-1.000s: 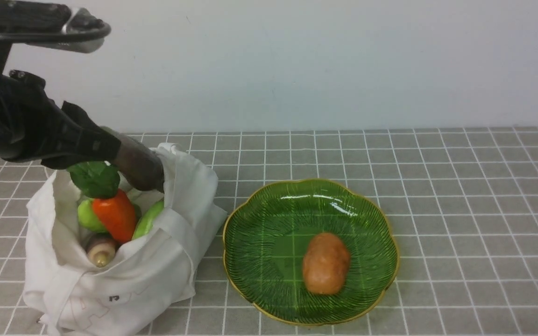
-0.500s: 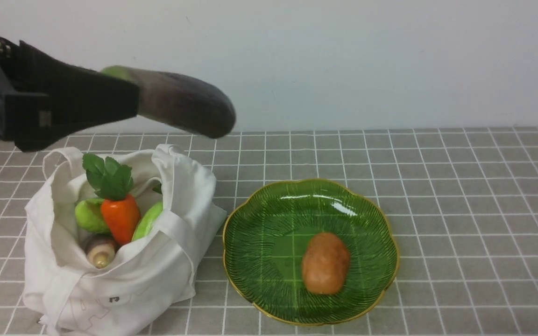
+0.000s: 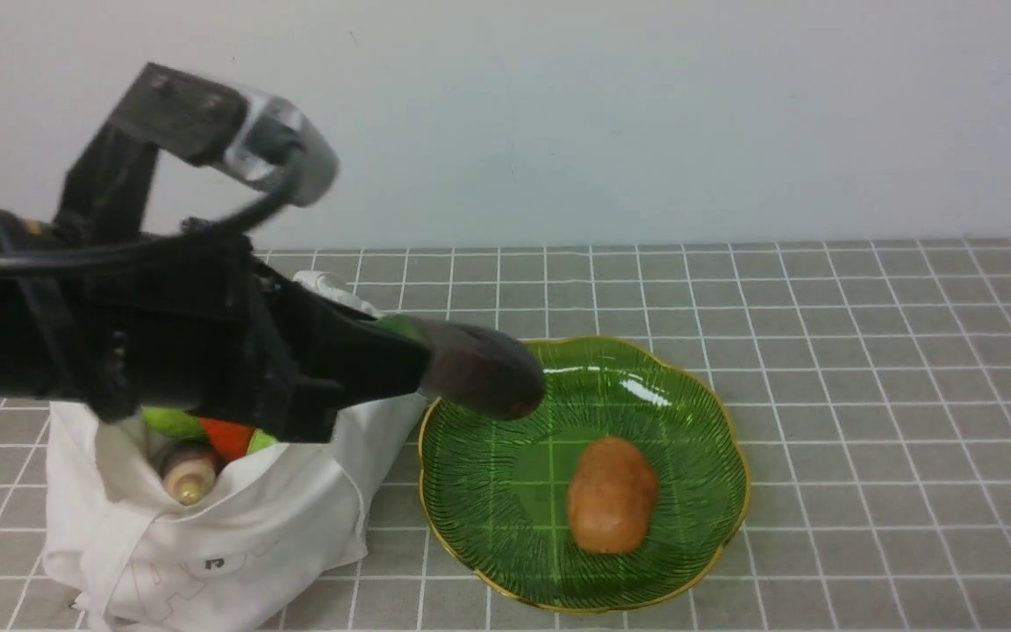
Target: Take vegetables from bag on grey coffee tablecloth place on plate.
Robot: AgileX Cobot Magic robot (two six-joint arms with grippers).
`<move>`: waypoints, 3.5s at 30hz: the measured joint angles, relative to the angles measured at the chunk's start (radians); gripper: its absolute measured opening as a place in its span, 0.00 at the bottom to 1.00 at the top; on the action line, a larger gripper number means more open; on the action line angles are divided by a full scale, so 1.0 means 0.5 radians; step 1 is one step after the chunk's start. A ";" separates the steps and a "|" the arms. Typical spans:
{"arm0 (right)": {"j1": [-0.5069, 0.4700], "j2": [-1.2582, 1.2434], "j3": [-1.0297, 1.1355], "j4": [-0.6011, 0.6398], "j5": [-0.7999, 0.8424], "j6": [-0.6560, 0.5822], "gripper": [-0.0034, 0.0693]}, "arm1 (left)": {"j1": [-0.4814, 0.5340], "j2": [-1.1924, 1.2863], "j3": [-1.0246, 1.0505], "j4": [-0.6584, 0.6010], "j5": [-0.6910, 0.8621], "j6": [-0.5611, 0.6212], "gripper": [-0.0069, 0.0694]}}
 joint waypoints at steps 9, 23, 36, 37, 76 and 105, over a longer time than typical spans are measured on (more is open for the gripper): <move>0.000 0.000 0.000 0.000 0.000 0.000 0.03 | -0.283 0.585 -0.065 0.056 -0.566 -0.035 0.35; 0.000 0.000 0.000 0.000 0.000 0.000 0.03 | -0.292 0.989 -0.166 0.054 -0.602 0.017 0.82; 0.000 0.000 0.000 0.002 0.000 0.000 0.03 | -0.290 0.332 -0.252 0.460 -0.383 -0.284 0.23; 0.000 0.000 0.000 0.002 0.000 0.000 0.03 | -0.290 0.245 -0.252 0.513 -0.351 -0.326 0.17; 0.000 0.000 0.000 0.002 0.000 0.000 0.03 | -0.290 -1.063 0.020 1.810 -0.112 -1.599 0.08; 0.000 0.000 0.000 0.002 0.004 0.000 0.03 | 0.575 -2.342 2.008 1.580 -0.827 -1.503 0.08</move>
